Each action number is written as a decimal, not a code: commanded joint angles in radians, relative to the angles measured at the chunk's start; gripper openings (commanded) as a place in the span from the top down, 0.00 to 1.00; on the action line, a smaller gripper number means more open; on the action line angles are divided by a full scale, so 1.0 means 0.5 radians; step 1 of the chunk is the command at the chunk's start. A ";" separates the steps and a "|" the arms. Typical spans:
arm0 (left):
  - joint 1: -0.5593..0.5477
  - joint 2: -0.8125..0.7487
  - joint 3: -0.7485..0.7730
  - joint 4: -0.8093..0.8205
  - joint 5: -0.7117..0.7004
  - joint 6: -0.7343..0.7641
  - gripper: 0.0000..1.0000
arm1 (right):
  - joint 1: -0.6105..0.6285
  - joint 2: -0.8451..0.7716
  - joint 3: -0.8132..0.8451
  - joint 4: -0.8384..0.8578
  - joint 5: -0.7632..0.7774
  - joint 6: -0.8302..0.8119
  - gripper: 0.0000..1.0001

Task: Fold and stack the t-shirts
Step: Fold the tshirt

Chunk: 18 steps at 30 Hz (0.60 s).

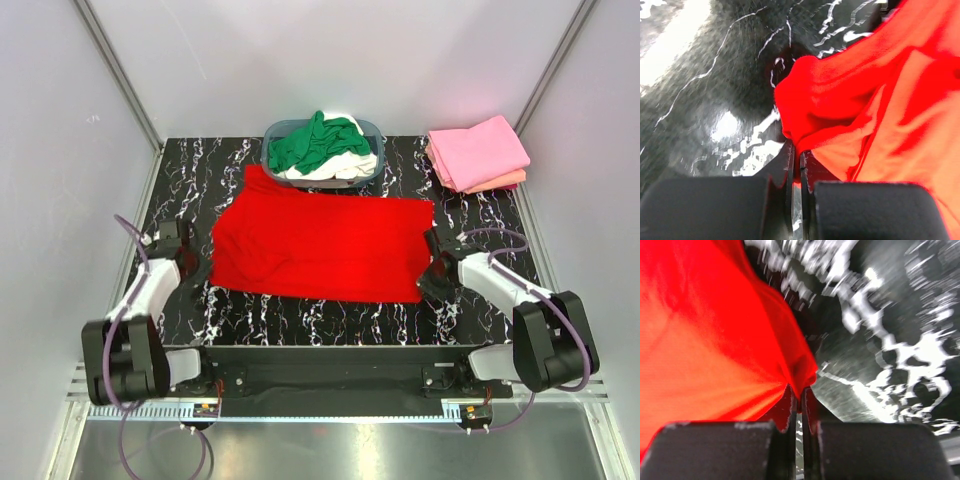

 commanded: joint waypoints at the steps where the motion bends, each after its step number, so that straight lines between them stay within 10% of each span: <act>1: 0.006 -0.259 0.018 -0.179 -0.170 -0.043 1.00 | -0.162 -0.071 0.140 -0.165 0.294 -0.125 1.00; 7: 0.000 -0.648 -0.126 -0.456 -0.020 -0.156 0.98 | -0.209 -0.095 0.171 -0.217 0.328 -0.147 1.00; 13: -0.191 -0.894 -0.108 -0.729 0.066 -0.307 0.73 | -0.230 -0.113 0.171 -0.276 0.408 -0.113 0.99; 15: -0.194 -1.010 -0.059 -0.881 0.130 -0.288 0.53 | -0.270 -0.123 0.208 -0.349 0.451 -0.095 0.75; 17: -0.194 -1.136 0.079 -0.989 0.081 -0.233 0.25 | -0.301 -0.159 0.238 -0.414 0.497 -0.092 0.07; 18: -0.194 -1.167 0.137 -1.047 0.002 -0.206 0.20 | -0.304 -0.184 0.241 -0.423 0.500 -0.092 0.01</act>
